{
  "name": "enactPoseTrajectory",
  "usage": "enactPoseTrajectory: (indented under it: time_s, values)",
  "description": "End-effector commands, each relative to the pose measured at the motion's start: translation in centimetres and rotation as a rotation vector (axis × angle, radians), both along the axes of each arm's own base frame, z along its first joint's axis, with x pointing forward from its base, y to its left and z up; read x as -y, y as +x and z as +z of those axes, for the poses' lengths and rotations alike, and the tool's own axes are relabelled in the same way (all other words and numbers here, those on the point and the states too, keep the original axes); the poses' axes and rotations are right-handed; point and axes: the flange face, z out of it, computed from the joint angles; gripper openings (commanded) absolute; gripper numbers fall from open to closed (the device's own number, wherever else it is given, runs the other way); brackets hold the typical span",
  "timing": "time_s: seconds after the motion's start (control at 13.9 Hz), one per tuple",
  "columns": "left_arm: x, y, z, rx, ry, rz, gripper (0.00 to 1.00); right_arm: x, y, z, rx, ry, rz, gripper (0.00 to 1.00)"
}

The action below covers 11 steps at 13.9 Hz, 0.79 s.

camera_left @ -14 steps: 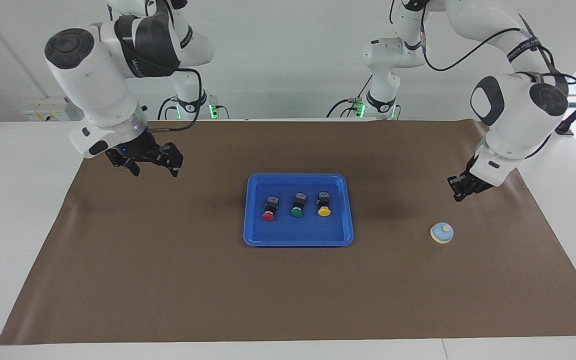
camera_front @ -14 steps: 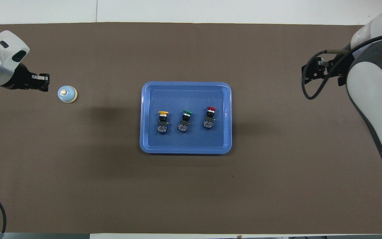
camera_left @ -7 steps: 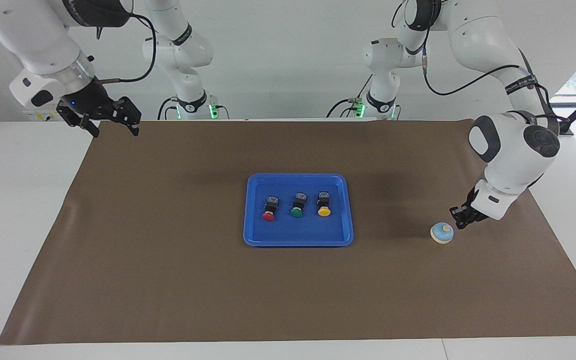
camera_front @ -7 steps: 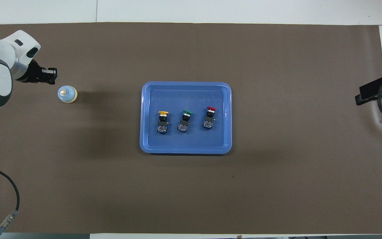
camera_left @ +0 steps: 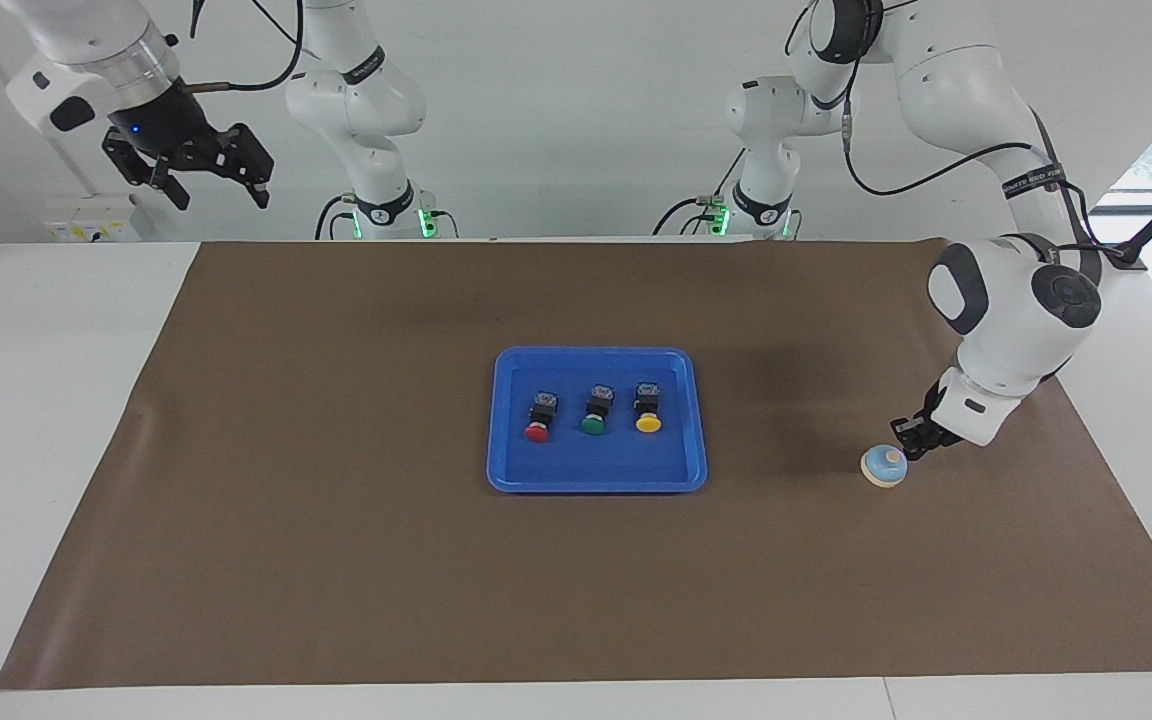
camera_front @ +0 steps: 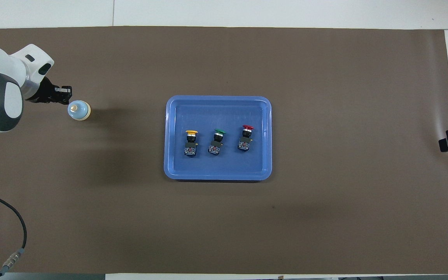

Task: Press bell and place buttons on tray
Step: 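Press the bell with the left gripper while the right gripper withdraws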

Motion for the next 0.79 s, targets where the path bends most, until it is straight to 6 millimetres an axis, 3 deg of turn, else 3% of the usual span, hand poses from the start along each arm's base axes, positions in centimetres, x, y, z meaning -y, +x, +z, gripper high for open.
enactPoseTrajectory:
  time_s: [0.0,0.14,0.36,0.72]
  values:
    - [-0.1,-0.9,-0.9,0.012,0.008,0.000,0.00,-0.2,-0.2,-1.2,0.016,-0.047,0.017,1.00]
    - [-0.2,-1.1,-1.4,0.022,0.008,0.001,0.00,-0.2,0.5,-1.3,0.072,-0.050,0.013,1.00]
    - [-0.2,-1.9,-3.6,0.052,0.009,0.001,0.00,0.0,1.1,-3.0,0.091,-0.047,-0.011,1.00]
    - [0.1,-1.8,-3.6,0.039,0.008,-0.003,0.00,0.2,1.1,-2.8,0.093,-0.035,-0.015,1.00]
